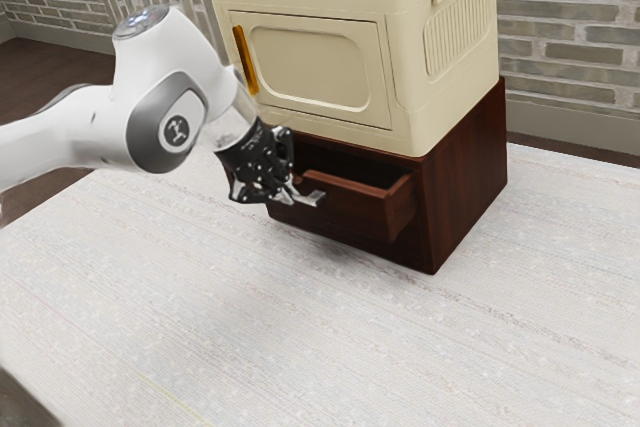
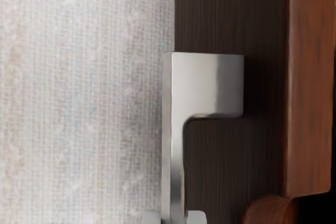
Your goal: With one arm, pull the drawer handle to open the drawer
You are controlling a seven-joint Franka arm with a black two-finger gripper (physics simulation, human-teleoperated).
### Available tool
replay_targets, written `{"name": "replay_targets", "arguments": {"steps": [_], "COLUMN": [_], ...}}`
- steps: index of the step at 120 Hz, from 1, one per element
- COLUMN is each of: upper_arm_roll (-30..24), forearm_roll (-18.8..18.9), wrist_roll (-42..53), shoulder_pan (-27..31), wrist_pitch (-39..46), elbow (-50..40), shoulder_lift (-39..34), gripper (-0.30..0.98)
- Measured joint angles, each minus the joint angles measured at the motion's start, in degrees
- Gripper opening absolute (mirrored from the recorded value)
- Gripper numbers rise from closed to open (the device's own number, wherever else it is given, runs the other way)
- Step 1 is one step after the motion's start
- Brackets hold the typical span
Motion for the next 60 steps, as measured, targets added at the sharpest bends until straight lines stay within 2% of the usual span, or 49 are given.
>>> {"name": "replay_targets", "arguments": {"steps": [60], "upper_arm_roll": [0.01], "forearm_roll": [-0.21], "wrist_roll": [-0.08], "shoulder_pan": [0.25], "wrist_pitch": [0.82], "elbow": [-5.64], "shoulder_lift": [-4.69], "gripper": [-0.10]}}
